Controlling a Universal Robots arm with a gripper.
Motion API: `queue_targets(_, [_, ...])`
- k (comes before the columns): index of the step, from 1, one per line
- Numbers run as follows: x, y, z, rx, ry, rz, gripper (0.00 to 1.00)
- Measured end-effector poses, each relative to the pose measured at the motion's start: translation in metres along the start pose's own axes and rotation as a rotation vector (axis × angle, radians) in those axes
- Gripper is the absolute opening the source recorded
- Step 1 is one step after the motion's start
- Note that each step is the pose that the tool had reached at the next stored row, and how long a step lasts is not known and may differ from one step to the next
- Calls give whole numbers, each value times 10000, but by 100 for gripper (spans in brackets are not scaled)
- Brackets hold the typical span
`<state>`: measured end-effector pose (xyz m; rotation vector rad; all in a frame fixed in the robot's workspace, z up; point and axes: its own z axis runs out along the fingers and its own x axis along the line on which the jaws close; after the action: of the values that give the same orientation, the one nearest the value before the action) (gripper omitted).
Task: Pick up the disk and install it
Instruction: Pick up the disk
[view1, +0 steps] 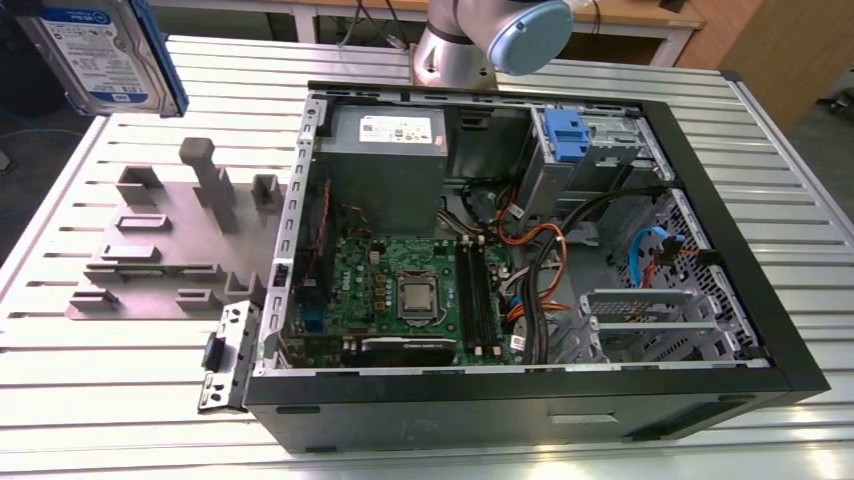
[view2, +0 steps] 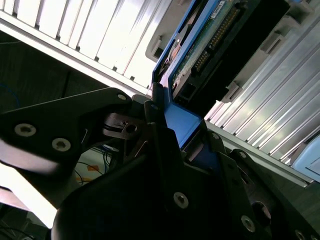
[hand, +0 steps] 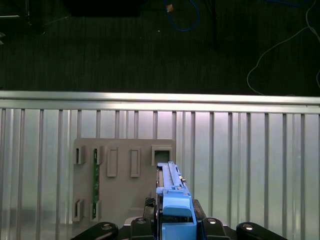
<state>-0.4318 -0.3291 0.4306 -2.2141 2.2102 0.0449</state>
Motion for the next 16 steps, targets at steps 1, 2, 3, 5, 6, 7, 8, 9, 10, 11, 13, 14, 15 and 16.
queue_targets(1, [0, 0, -3, 0, 0, 0, 36])
queue_targets(2, [0, 0, -6, 0, 0, 0, 36])
queue_targets(3, [0, 0, -8, 0, 0, 0, 36])
queue_targets(5, [-1, 0, -13, 0, 0, 0, 36])
queue_targets(6, [-1, 0, -15, 0, 0, 0, 36])
queue_targets(7, [-1, 0, -18, -1, 0, 0, 36])
queue_targets(8, [-1, 0, -21, -1, 0, 0, 36])
queue_targets(9, [-1, 0, -23, -1, 0, 0, 36])
queue_targets(10, [-1, 0, -26, -1, 0, 0, 36])
queue_targets(11, [-1, 0, -28, 0, 0, 0, 36])
queue_targets(13, [-1, 0, -34, 0, 0, 0, 36])
queue_targets(14, [-1, 0, -37, -1, 0, 0, 36])
queue_targets(15, [-1, 1, -39, 1, -1, 0, 36])
queue_targets(16, [-1, 1, -42, 0, 0, 0, 36])
